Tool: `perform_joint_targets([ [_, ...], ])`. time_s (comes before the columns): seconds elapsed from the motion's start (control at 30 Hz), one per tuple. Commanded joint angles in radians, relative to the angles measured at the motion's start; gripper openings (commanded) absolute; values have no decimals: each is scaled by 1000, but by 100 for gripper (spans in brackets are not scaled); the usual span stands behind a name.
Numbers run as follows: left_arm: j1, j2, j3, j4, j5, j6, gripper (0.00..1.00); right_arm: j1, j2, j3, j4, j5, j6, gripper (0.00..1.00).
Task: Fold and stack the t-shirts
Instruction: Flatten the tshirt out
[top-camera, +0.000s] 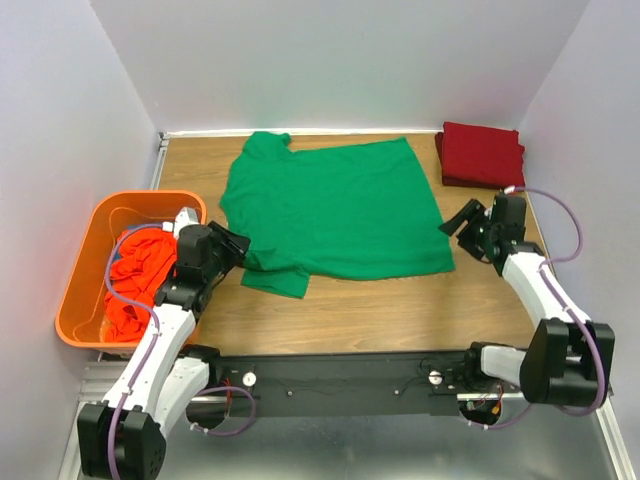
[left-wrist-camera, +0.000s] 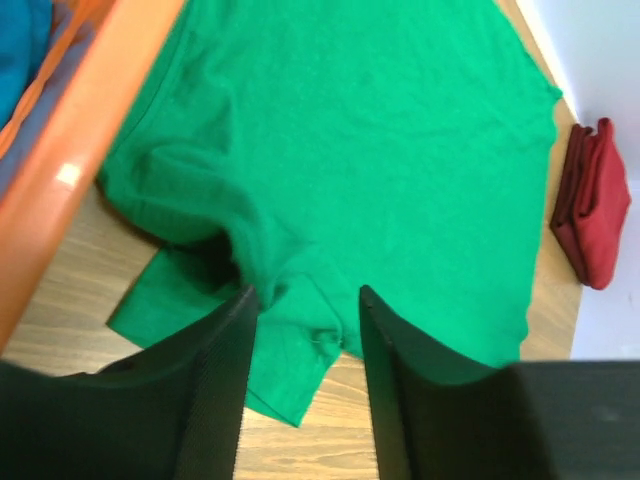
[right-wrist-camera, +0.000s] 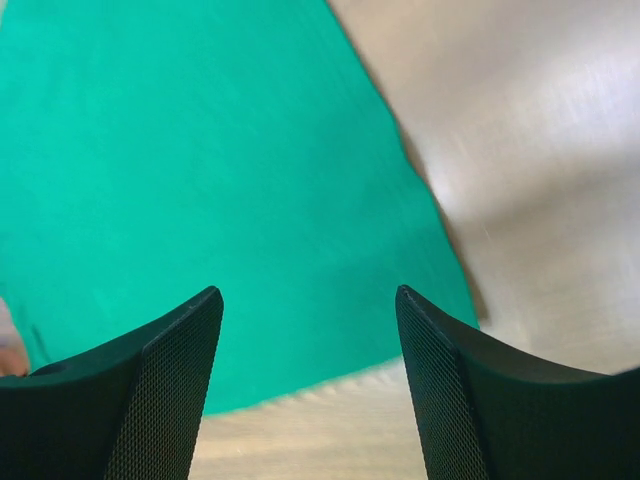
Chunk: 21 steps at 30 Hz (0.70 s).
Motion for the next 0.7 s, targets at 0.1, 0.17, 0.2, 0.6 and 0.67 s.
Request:
perform_joint_targets([
  [0.1, -15, 70, 132, 30, -35, 102, 55, 130, 292, 295, 61, 40, -103, 76],
  [0.17, -36, 157, 218, 28, -68, 125, 56, 189, 392, 386, 68, 100, -125, 76],
  [0.2, -42, 185, 246, 27, -85, 129, 56, 203, 476, 470, 74, 126, -143, 76],
  [0.6, -45, 850, 781, 4, -168, 85, 52, 264, 1023, 1072, 42, 74, -204, 76],
  [0.67, -47, 981, 893, -6, -173, 82, 52, 287, 1084, 1132, 41, 80, -215, 76],
])
